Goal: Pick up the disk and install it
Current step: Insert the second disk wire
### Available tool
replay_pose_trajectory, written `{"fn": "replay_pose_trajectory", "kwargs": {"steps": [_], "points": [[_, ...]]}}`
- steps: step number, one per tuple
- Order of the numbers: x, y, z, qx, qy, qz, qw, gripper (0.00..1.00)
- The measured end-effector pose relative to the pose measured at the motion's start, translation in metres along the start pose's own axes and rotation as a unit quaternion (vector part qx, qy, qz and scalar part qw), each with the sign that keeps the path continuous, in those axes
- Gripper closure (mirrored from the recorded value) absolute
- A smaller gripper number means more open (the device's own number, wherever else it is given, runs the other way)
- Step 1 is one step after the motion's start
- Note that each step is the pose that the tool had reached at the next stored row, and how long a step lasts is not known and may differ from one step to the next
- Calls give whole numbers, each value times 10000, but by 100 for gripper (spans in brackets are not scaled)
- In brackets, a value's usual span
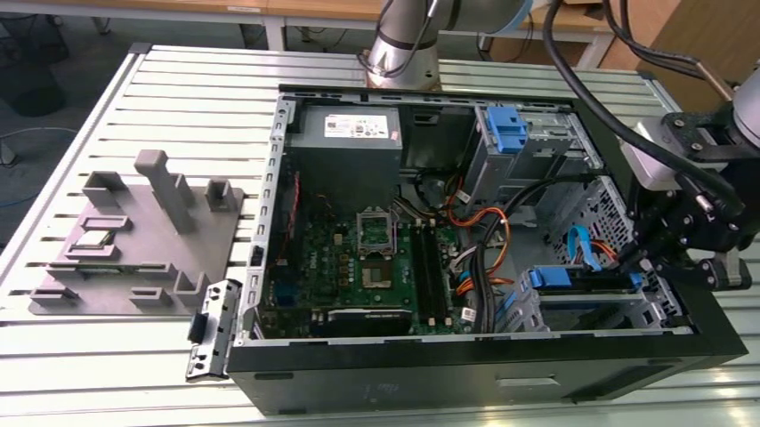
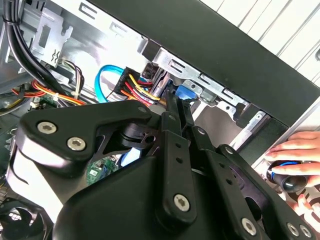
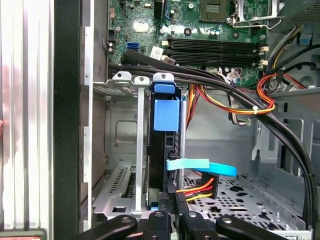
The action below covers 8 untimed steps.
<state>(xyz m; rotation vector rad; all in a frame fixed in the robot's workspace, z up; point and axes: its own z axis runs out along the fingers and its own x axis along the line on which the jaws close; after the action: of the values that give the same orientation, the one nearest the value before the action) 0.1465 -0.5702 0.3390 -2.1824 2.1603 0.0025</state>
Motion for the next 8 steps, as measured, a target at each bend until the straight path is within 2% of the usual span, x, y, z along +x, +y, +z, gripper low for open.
{"fn": "replay_pose_trajectory", "kwargs": {"steps": [8], "points": [[1, 3, 12, 0, 0, 0, 10000, 84]]}}
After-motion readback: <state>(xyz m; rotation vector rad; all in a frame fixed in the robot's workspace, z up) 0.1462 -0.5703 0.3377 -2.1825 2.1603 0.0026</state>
